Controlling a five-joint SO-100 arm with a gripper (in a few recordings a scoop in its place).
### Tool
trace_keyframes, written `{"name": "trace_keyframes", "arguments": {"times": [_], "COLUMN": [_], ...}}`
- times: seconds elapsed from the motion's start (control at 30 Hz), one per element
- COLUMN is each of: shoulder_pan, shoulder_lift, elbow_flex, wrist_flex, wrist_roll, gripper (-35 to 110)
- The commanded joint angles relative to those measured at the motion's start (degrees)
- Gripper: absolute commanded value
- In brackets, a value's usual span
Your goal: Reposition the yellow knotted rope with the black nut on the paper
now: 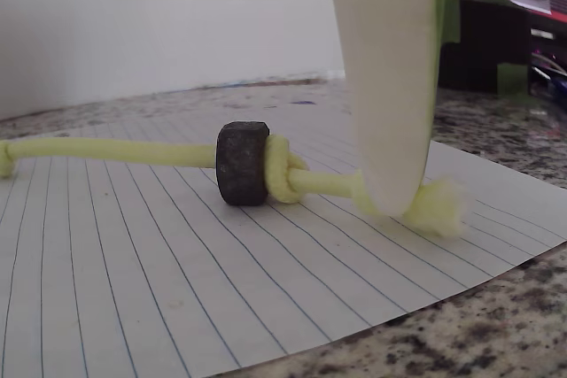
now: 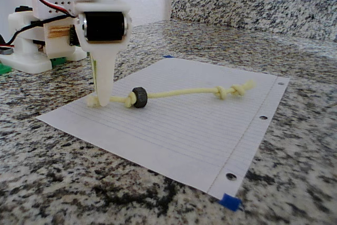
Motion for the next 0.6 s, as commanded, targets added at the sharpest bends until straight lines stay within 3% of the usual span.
{"name": "trace_keyframes", "arguments": {"times": [0.0,0.3,0.37,0.43,0.57], "shoulder_pan": [-0.4,-0.9,-0.9,-0.9,-0.6], "shoulder_lift": [0.3,-0.1,-0.1,0.0,0.9], "elbow_flex": [-1.5,-1.1,-0.9,-0.2,1.9], "wrist_flex": [-0.4,-1.2,-1.5,-2.7,-5.7], "wrist_roll": [-0.3,-0.4,-0.4,0.0,0.3], "gripper": [32,27,18,0,0]}}
